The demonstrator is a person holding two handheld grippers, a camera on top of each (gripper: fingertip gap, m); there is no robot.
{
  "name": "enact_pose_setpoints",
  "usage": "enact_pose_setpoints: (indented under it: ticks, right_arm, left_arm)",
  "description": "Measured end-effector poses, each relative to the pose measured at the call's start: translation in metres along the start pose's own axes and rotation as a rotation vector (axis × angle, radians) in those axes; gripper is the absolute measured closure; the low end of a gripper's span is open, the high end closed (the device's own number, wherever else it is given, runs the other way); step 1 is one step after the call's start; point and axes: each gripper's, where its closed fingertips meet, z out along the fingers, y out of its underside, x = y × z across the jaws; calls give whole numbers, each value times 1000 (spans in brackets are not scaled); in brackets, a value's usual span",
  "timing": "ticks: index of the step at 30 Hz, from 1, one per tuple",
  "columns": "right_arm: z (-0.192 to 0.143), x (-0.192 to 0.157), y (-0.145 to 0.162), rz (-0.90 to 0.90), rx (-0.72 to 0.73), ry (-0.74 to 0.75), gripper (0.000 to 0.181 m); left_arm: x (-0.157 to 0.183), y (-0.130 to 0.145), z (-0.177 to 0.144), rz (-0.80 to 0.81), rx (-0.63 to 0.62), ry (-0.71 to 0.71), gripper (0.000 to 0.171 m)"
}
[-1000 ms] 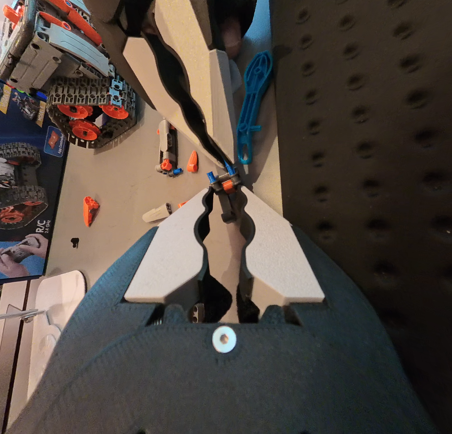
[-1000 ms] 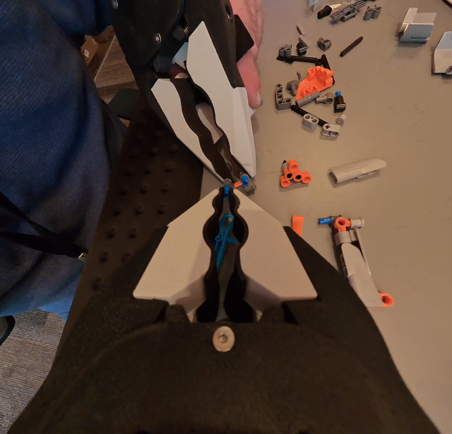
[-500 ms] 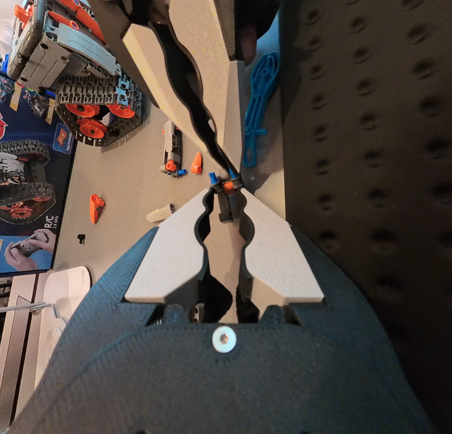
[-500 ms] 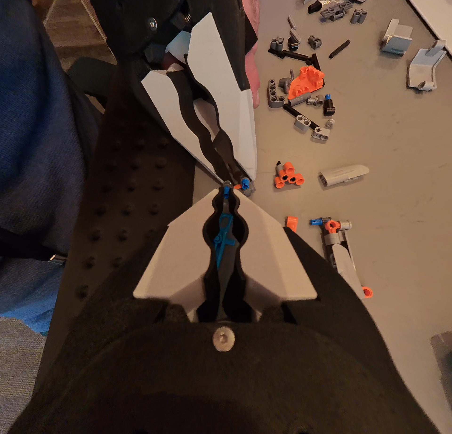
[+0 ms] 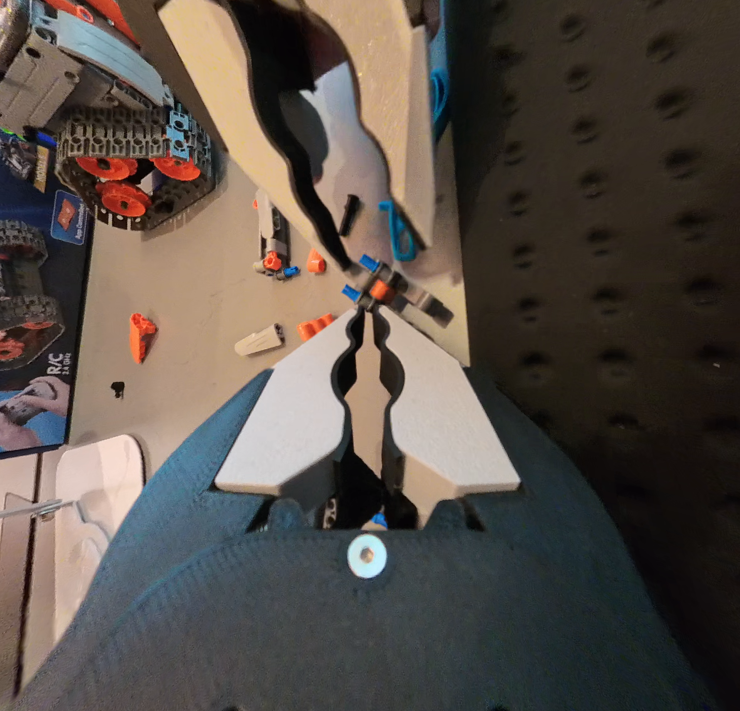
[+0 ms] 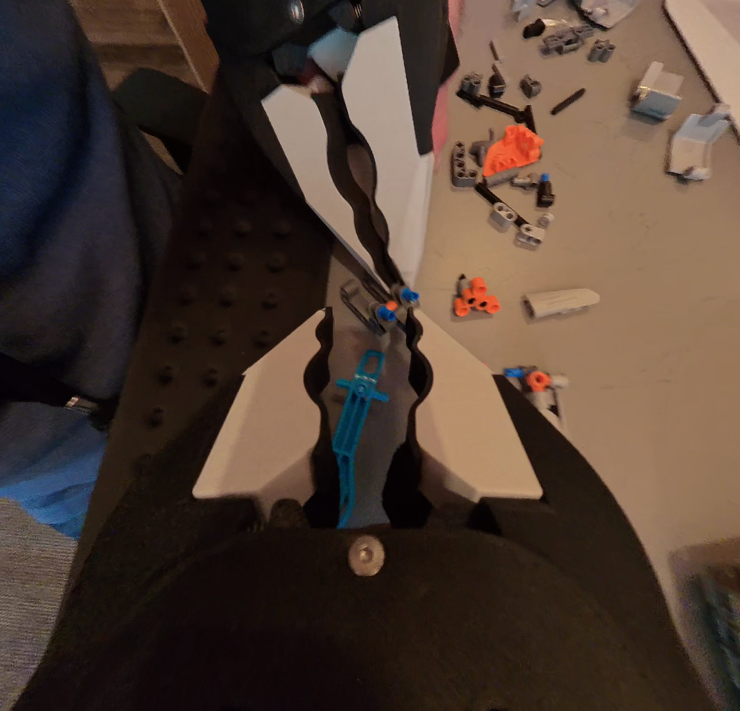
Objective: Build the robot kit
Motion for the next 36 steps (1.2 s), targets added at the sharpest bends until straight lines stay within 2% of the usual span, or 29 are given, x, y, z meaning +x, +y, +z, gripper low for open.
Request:
enact_pose_setpoints:
  ticks: [1,3,7,12,16,19,22,26,30,36]
  right_arm:
    - [-4,8,1,-14,-13,38,149]
    - [-11,17,-7,-2,24,52,155]
    - [-16,46,-16,-73,-4,169,161]
    - [9,63,-9,-103,-162,172,157]
    - [27,62,-1,-106,-201,120,174]
    - [24,66,-1,-124,-191,144,176]
    - [16,61,-10,-127,-108,139,176]
    - [2,55,-23,-168,-15,164,176]
    - [-10,47,-35,-269,60,225,176]
    - [-23,35,-48,-353,152,274,176]
  left_arm:
    - [2,-1,-2,-28,12,30,168]
    - [4,3,-4,-58,-2,70,160]
    - [0,9,-11,-83,-5,86,160]
    - [7,19,-14,-120,-31,153,157]
    - [-1,17,-15,-144,2,121,155]
    - [-13,24,-14,-157,-16,61,154]
    - [-35,30,-14,-134,-32,-74,148]
    - [-47,15,-18,-142,57,-146,150]
    - [-48,-1,-21,-179,139,-139,152]
    - [-44,-16,-22,-125,209,-153,162]
